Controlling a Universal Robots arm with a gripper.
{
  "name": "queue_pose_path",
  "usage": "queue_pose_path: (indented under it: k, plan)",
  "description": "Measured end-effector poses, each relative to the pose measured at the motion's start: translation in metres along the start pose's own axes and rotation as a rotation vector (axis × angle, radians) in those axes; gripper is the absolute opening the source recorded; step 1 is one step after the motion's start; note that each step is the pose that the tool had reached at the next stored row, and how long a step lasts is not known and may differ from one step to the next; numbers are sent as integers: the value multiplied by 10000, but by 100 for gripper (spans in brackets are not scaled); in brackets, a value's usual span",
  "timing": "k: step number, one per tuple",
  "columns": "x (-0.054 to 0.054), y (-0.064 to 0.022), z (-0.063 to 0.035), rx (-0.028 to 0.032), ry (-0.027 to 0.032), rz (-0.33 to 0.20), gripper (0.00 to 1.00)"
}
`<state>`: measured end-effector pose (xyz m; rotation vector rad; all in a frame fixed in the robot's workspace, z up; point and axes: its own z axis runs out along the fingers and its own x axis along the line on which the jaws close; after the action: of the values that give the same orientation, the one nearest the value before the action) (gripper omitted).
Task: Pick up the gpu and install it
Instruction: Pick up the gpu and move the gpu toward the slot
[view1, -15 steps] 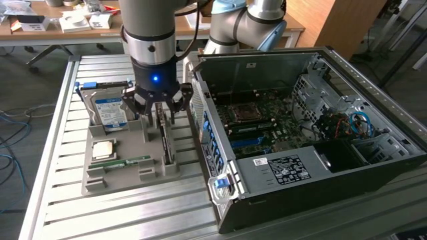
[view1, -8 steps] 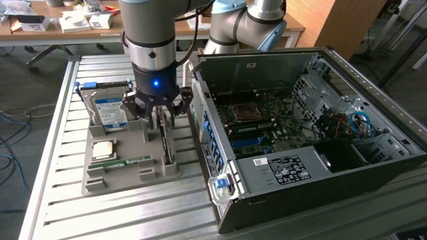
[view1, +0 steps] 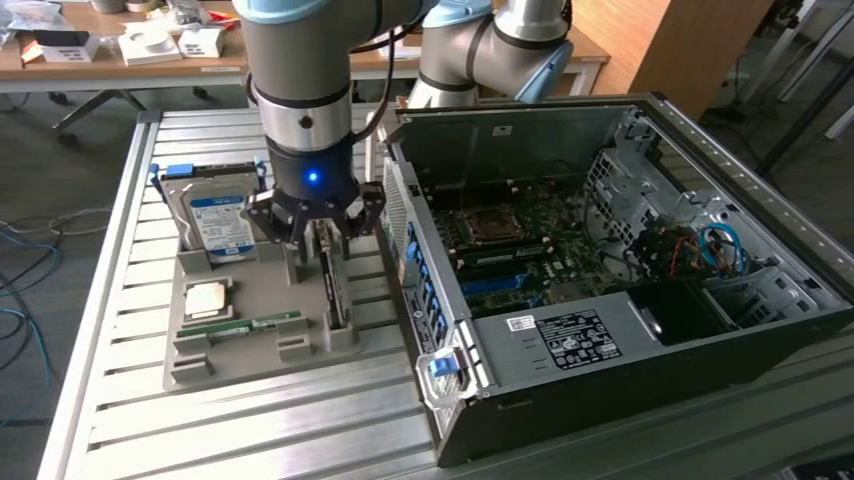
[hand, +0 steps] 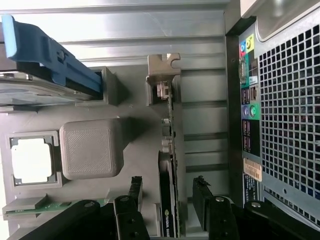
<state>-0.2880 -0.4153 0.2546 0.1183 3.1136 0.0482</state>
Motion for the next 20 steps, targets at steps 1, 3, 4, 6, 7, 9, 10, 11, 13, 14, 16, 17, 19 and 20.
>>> queue_pose_path:
  k: [1,3,4,6,7,9,10,11,13,14,16,17,19,20]
  plan:
    - [1,0,14,1,0,0,53]
    - [1,-1,45,1,0,0,53]
    - [2,-2,60,0,0,0,53]
    - [2,-2,84,0,0,0,53]
    - [2,-3,94,-1,0,0,53]
    - [3,-3,109,1,0,1,53]
    - [3,-4,117,0,0,1,53]
    - [3,-4,122,1,0,0,53]
    - [3,-4,122,2,2,0,53]
    - [3,-4,122,2,1,0,53]
    - [12,-14,123,0,0,3,53]
    - [19,-22,122,1,1,3,53]
    - [21,-28,124,-1,0,0,53]
    - [20,-31,128,-1,-1,-1,53]
